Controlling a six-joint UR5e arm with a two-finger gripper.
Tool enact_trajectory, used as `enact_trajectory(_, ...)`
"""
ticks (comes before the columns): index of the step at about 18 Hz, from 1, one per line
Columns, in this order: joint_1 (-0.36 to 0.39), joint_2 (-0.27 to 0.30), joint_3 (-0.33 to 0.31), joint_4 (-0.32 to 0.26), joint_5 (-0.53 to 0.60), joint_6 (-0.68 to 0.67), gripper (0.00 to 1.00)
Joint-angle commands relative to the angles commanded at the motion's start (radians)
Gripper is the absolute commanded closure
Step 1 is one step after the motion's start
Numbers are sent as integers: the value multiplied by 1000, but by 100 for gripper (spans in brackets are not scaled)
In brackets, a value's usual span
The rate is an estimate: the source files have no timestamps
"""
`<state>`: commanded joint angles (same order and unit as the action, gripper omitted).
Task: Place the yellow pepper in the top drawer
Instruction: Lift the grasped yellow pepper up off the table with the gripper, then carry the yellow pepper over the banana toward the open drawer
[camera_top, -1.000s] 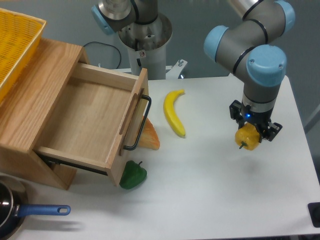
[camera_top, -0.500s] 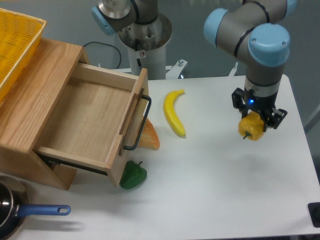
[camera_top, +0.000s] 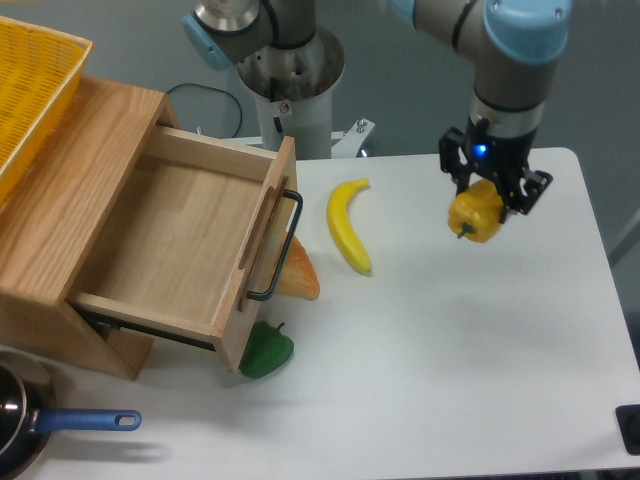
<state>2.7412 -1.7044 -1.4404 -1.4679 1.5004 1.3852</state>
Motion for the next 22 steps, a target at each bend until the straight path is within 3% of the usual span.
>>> enact_trajectory(5,-5,86,-23,-72,-83,-31,75)
enact_trajectory(11,-14,178,-61,-114,-155,-106,75)
enact_trajectory(16,-24,206,-64,-138,-221,-164,75)
enact_trajectory(22,-101,204,-64,-131,-232,-301,74)
